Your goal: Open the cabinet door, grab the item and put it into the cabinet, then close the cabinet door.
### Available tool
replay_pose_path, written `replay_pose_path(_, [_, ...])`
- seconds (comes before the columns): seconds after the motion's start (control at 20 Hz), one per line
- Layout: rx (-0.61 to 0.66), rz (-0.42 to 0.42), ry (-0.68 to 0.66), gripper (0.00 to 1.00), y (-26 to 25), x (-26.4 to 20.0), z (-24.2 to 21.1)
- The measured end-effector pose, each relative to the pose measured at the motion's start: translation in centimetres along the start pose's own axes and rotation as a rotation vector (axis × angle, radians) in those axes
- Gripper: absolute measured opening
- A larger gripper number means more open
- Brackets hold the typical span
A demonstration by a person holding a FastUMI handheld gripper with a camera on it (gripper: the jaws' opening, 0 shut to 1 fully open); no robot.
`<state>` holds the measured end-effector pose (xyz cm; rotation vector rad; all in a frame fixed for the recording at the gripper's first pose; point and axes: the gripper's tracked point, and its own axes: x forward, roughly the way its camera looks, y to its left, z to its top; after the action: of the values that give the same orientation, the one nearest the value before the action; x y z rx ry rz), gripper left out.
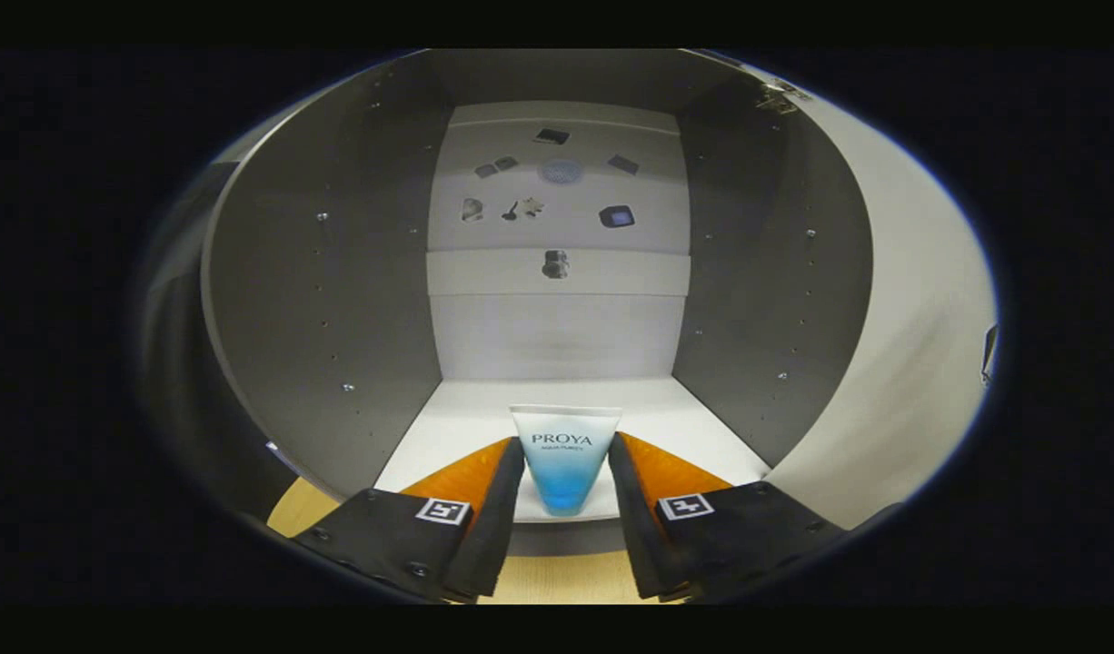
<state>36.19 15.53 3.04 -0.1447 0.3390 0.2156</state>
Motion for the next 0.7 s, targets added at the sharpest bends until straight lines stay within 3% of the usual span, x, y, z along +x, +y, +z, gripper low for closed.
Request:
replay_pose_path(0.2, [-0.011, -0.031, -0.039, 0.67, -0.4, -0.6, 0.9])
replay_pose_path(0.5, [-0.006, -0.043, -0.111, 1.00, -0.3, -5.5, 1.2])
replay_pose_path(0.7, [0.004, -0.037, -0.152, 0.98, -0.6, -10.8, -0.4])
